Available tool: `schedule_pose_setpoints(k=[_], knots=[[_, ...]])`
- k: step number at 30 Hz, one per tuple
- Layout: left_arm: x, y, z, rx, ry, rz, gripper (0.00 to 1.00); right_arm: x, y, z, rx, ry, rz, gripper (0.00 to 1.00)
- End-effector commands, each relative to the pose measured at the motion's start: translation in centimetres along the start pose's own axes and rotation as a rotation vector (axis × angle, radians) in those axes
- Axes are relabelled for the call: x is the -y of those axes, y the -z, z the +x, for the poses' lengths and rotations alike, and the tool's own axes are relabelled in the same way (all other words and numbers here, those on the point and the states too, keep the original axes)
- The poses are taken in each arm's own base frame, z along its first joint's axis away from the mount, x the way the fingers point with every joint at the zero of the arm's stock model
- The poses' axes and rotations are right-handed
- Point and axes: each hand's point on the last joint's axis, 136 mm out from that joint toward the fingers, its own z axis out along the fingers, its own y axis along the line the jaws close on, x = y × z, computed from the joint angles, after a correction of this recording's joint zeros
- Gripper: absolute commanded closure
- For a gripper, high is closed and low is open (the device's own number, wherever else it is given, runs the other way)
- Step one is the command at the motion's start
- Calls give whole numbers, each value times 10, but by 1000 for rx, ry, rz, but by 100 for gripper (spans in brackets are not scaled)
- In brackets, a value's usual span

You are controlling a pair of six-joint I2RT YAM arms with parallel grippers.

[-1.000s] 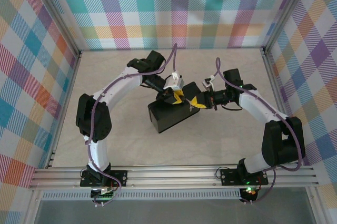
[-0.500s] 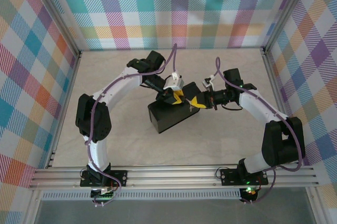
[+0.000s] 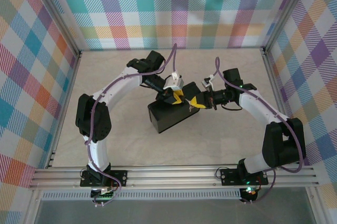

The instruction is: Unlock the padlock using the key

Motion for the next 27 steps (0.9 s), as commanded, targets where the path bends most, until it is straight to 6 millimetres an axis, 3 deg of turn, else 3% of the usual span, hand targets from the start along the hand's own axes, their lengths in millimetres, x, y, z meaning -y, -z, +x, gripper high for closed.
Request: schedule_pose_setpoints(k=[1,27], knots=[[9,17,-32,91,-104,-10,76,-24,4,1,-4,95,-44,100],[10,19,-35,99,-132,-19,75,-1,-3,-3,-39,30,-11,100]])
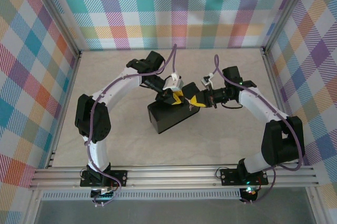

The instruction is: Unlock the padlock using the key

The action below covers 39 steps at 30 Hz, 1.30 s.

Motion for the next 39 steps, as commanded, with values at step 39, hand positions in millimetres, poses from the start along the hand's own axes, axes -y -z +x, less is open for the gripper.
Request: schedule_pose_setpoints(k=[39], knots=[[31,19,-29,73,-181,41,73,-19,-12,9,-105,51,-61,100]])
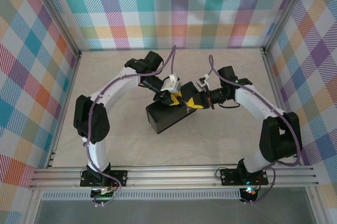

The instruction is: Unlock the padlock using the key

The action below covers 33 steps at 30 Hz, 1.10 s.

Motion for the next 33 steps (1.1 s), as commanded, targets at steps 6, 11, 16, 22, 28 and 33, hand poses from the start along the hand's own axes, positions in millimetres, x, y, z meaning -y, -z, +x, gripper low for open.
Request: schedule_pose_setpoints(k=[6,11,16,22,28,33], knots=[[26,16,-33,98,-135,27,73,-13,-3,-2,-62,27,-42,100],[31,14,-32,113,-143,30,73,-11,-10,-7,-76,18,-59,100],[31,15,-31,111,-148,17,73,-8,-18,-10,-93,7,-64,100],[21,11,-25,100,-126,-18,73,-9,-24,-8,-92,-9,-87,100],[24,11,-27,119,-130,-10,73,-7,-24,-12,-76,-50,-84,100],[24,11,-32,152,-128,-1,73,-15,-29,-18,-66,-48,-87,100]])
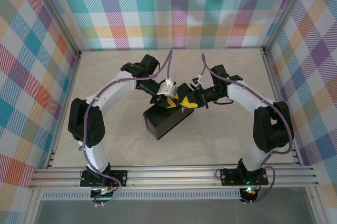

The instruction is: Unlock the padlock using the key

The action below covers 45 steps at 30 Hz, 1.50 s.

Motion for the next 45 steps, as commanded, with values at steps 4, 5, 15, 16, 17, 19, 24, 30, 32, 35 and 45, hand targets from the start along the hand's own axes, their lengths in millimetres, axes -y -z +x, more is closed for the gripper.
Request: schedule_pose_setpoints(k=[4,5,15,16,17,19,24,30,32,35,45], knots=[[6,7,-45,170,-70,10,73,-25,-19,-6,-13,93,-18,99],[6,7,-44,168,-68,9,73,-26,-21,-6,-16,93,-15,99],[-1,-2,-20,95,6,-6,74,-18,3,-2,57,98,95,71],[-1,-3,-16,91,15,-7,74,-16,11,-4,84,101,107,68],[-2,-3,-14,88,22,-8,74,-13,19,-5,113,110,123,65],[-6,-3,-10,81,41,-13,75,-6,34,-11,175,134,198,62],[-12,-1,-15,87,78,-15,74,-11,51,-20,298,404,327,56],[-13,1,-17,87,107,-23,74,-8,55,-28,385,994,427,56],[-11,3,-16,72,115,-24,74,-14,54,-32,440,1149,400,60],[-9,5,-16,55,113,-35,74,-34,43,-23,361,1221,267,66],[-15,7,-17,52,116,-49,74,-17,35,-19,233,966,343,89]])
